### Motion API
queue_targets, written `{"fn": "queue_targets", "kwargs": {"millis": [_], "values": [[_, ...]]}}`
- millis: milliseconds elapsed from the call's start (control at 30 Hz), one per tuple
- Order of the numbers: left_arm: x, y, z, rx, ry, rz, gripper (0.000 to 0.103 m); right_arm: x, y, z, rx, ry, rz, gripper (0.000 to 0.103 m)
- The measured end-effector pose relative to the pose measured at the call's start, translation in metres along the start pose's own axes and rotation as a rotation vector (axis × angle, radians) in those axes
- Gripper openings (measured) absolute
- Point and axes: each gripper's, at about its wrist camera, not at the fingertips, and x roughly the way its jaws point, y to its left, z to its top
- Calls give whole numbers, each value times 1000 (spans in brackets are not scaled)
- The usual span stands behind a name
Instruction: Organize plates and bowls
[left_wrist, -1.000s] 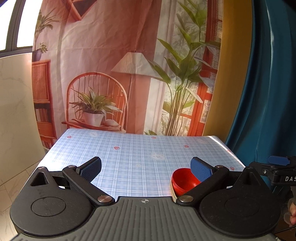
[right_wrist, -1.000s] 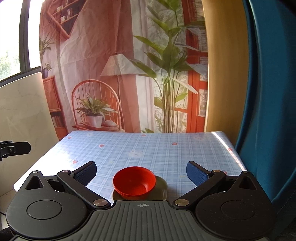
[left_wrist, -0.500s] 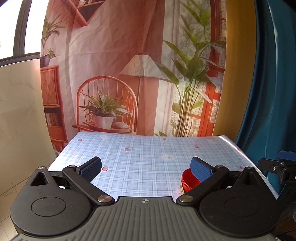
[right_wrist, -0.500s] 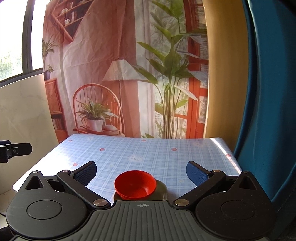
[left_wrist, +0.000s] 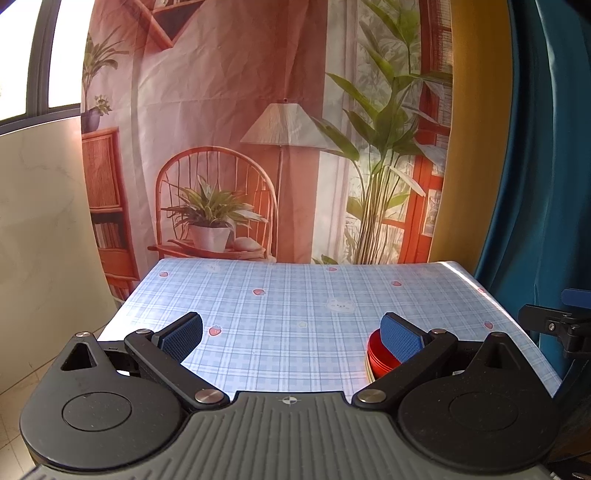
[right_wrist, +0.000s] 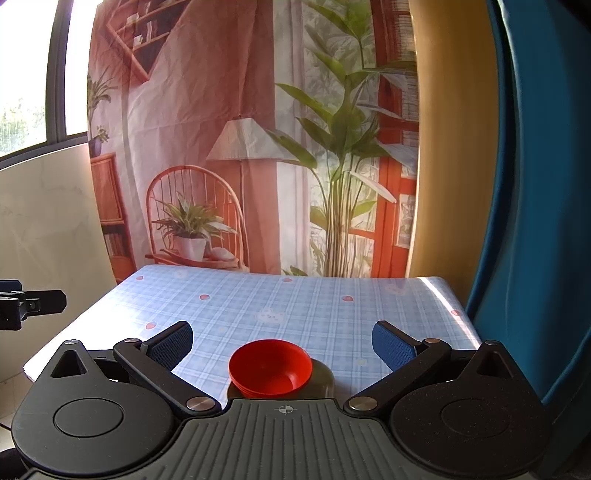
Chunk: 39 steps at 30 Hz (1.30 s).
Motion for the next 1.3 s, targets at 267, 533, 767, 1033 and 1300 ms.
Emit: {"fn": "queue_targets", "kwargs": {"millis": [267,533,767,1033,1300], "values": [[1,-2,0,21,1,-8,103,0,0,0,0,2,-1,103],[-1,-2,0,29,-3,7,103,0,1,-2,0,5,-3,103],[-1,-1,0,24,3,5,103,2,2,-3,-2,7,-1,103],[1,1,0,21,13,3,103,3,1,-3,-1,10,0,103],[0,0,0,19,14,4,103,3,2,-3,-1,12,0,103]]}}
